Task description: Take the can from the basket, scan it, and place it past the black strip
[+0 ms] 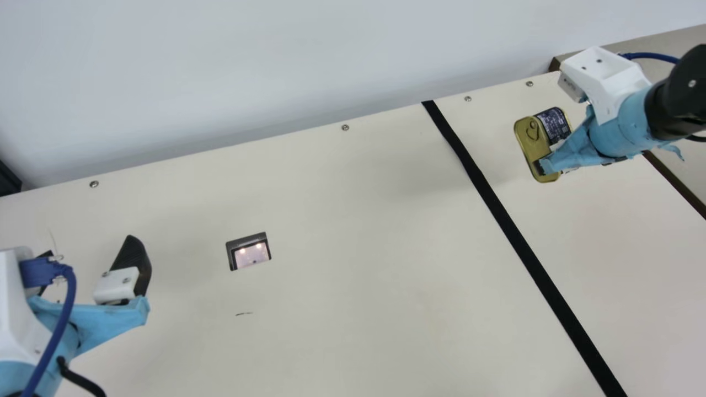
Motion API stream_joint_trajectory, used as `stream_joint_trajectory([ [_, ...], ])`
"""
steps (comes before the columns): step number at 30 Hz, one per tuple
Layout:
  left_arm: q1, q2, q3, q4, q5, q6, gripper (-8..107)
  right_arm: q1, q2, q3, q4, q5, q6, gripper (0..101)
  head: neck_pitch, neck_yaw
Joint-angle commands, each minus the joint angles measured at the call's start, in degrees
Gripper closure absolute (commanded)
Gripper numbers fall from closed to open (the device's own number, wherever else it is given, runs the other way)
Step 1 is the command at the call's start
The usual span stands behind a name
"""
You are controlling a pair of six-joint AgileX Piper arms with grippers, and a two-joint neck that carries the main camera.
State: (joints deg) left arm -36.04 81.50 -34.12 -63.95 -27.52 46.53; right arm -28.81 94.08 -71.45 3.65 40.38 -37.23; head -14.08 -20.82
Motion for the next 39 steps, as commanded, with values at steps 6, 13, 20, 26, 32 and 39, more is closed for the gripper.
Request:
stream_joint_trajectory([
  [6,0.00,0.00,0.00,0.00,0.00,0.00,9,1.54,3.85,-0.13,-3.54,-0.10,2.94,101,-1.24,-0.85],
  [13,0.00,0.00,0.00,0.00,0.00,0.00,9,2.48,6.55,0.68,-5.11,-1.44,5.10,101,-1.24,-0.85],
  [20,0.00,0.00,0.00,0.00,0.00,0.00,9,2.96,7.49,0.67,-5.69,-2.08,7.01,0,-1.24,-0.85],
  [26,0.00,0.00,0.00,0.00,0.00,0.00,9,3.54,6.27,-0.61,-2.97,-1.55,5.91,0,-1.24,-0.85],
  [32,0.00,0.00,0.00,0.00,0.00,0.00,9,5.05,3.82,-1.36,1.96,-2.43,4.06,0,-1.34,-0.20],
  [39,0.00,0.00,0.00,0.00,0.00,0.00,9,9.23,0.64,-1.07,8.65,-3.58,1.86,0,-1.96,5.30],
])
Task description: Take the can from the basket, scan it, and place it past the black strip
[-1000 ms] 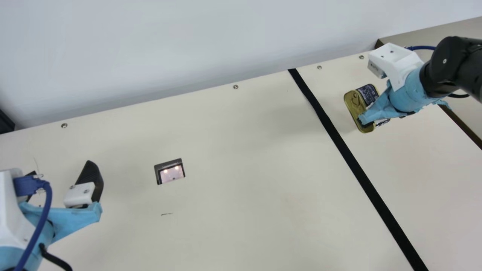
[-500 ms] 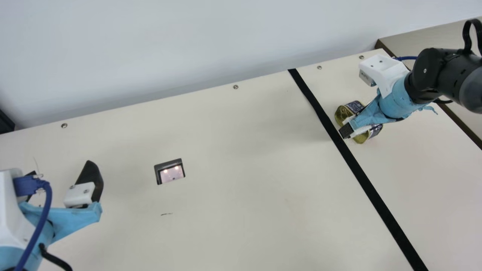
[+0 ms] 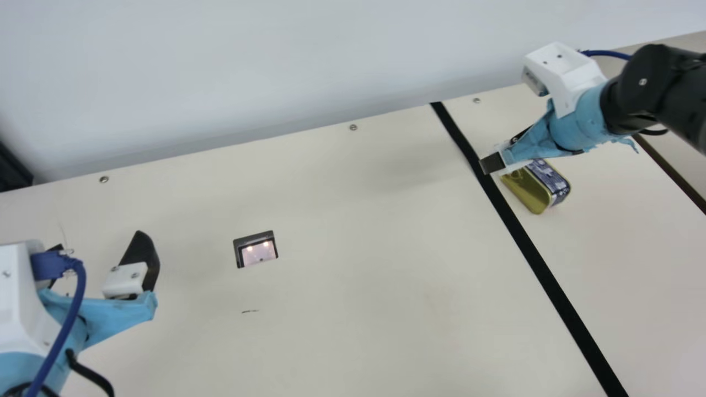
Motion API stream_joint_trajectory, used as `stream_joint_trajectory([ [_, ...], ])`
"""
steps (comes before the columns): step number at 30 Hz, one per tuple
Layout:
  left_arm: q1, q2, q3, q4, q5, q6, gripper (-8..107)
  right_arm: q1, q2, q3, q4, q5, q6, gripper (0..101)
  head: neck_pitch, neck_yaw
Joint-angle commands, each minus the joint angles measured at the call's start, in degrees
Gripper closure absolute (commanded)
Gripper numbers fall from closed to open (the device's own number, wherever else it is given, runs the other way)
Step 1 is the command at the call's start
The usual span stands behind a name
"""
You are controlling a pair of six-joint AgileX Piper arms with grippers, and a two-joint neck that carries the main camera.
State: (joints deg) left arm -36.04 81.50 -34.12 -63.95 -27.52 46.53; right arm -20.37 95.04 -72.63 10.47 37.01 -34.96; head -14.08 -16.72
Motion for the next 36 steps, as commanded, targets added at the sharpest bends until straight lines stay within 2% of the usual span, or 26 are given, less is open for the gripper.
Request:
stream_joint_trajectory([
  [1,0.00,0.00,0.00,0.00,0.00,0.00,9,1.48,-0.71,0.19,3.00,-0.36,-0.78,0,-2.03,2.15],
  [10,0.00,0.00,0.00,0.00,0.00,0.00,9,7.51,-3.60,0.97,10.78,-1.17,-2.57,0,-1.47,9.98],
  [21,0.00,0.00,0.00,0.00,0.00,0.00,9,13.55,-5.72,2.59,14.47,-2.66,-1.37,0,3.59,14.77],
  [25,0.00,0.00,0.00,0.00,0.00,0.00,9,15.45,-6.84,3.75,16.78,-3.66,-1.88,0,4.43,15.74],
  [36,0.20,0.68,0.22,1.53,-0.69,-1.43,9,16.57,-7.39,4.20,16.70,-4.24,-0.64,0,4.43,15.74],
])
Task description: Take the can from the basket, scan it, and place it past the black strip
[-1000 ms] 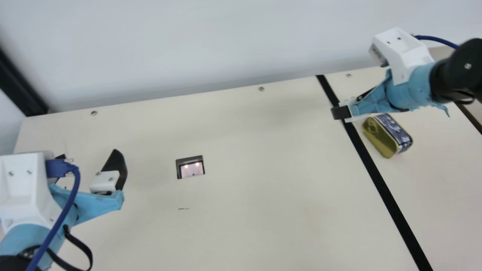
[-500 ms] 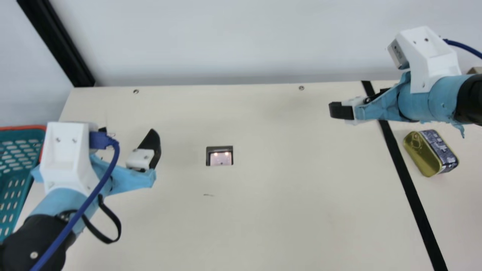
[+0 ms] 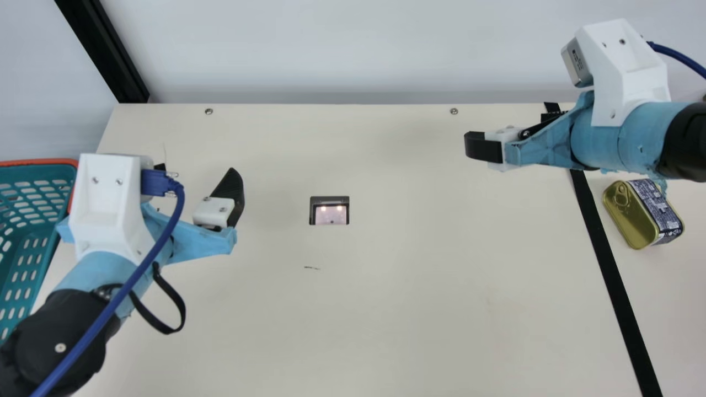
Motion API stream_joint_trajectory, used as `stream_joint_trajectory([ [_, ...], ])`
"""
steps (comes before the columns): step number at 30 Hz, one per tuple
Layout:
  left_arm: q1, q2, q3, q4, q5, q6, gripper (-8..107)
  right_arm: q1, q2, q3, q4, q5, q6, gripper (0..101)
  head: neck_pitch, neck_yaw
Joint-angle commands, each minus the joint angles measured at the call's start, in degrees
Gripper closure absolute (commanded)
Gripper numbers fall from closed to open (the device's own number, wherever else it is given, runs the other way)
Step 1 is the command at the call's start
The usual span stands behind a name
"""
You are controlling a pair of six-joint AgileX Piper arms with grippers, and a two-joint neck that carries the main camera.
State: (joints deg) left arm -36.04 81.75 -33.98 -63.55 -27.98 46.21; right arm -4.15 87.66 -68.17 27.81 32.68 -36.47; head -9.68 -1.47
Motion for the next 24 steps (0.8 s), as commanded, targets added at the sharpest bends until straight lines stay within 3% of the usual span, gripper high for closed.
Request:
stream_joint_trajectory([
  [1,0.43,0.69,-0.02,1.35,-0.70,-1.09,9,0.42,-0.09,-0.22,-0.71,-0.03,0.97,0,0.03,0.49],
  [6,1.77,0.13,-0.15,2.47,-3.10,-1.20,9,1.77,-2.08,1.41,-1.50,-1.87,2.13,0,0.03,0.49],
  [14,0.75,-4.81,2.61,2.66,-6.66,-1.07,9,3.86,-9.28,9.83,0.55,-7.31,0.86,0,0.03,0.49],
  [24,-1.89,-13.74,8.37,5.81,-2.96,-0.96,9,5.32,-19.88,20.95,4.35,-11.71,-3.22,0,0.03,0.49],
])
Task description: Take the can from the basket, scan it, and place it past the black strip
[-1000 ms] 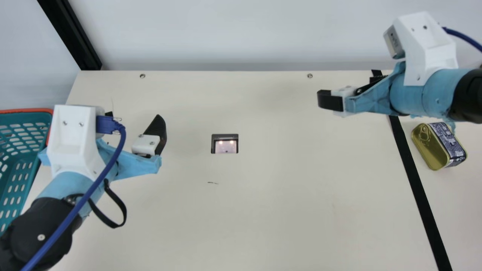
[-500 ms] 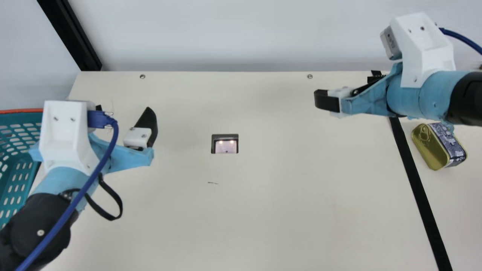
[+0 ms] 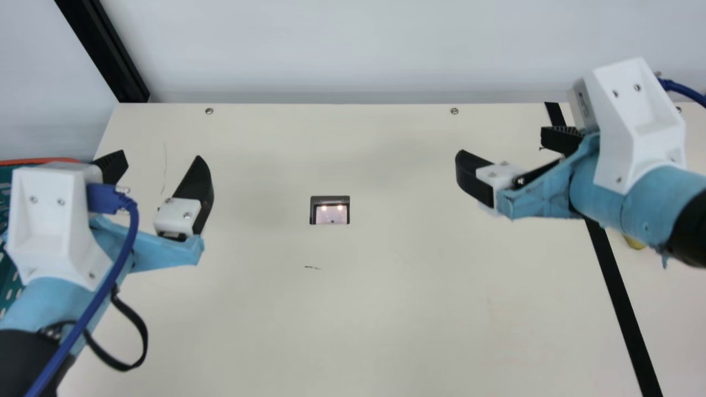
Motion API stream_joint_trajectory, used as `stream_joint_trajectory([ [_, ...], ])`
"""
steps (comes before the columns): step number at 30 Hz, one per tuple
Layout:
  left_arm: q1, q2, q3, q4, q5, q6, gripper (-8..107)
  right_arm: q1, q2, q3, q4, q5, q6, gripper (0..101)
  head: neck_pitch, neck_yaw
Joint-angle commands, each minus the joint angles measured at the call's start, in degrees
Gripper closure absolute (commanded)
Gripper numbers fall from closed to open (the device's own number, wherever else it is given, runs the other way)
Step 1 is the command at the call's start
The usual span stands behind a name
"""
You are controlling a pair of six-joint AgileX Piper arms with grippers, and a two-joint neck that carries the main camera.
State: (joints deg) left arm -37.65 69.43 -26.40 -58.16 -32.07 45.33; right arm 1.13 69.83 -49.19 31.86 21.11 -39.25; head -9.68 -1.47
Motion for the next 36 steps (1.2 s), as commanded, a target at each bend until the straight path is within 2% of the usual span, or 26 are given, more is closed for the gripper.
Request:
stream_joint_trajectory([
  [1,-0.54,-2.24,1.37,0.72,2.32,0.07,9,0.19,-3.14,2.92,0.60,-0.13,-0.81,0,0.03,0.49],
  [2,-0.36,-0.96,0.65,0.37,0.77,0.00,9,0.06,-1.13,0.88,0.30,-0.20,-0.42,0,0.03,0.49],
  [4,-0.49,-2.13,1.33,0.71,2.21,0.09,9,0.14,-2.94,2.63,0.63,-0.17,-0.91,0,0.03,0.49],
  [8,-0.49,-2.24,1.33,0.71,2.33,0.09,9,0.14,-3.35,3.05,0.63,-0.29,-0.97,0,0.03,0.49],
  [16,1.25,-2.25,1.98,6.18,-2.03,-2.03,9,0.14,-3.35,3.04,0.63,-0.31,-0.97,0,0.03,0.49],
  [23,4.55,-6.86,3.39,7.91,-3.28,0.14,9,0.14,-3.35,3.04,0.63,-0.31,-0.97,0,0.03,0.49],
  [29,6.93,-12.22,4.32,5.89,-4.34,3.74,9,0.14,-3.35,3.04,0.63,-0.31,-0.97,0,0.03,0.49],
  [36,8.51,-17.70,5.36,-0.17,-5.86,9.53,9,0.14,-3.35,3.04,0.63,-0.31,-0.97,0,0.03,0.49],
])
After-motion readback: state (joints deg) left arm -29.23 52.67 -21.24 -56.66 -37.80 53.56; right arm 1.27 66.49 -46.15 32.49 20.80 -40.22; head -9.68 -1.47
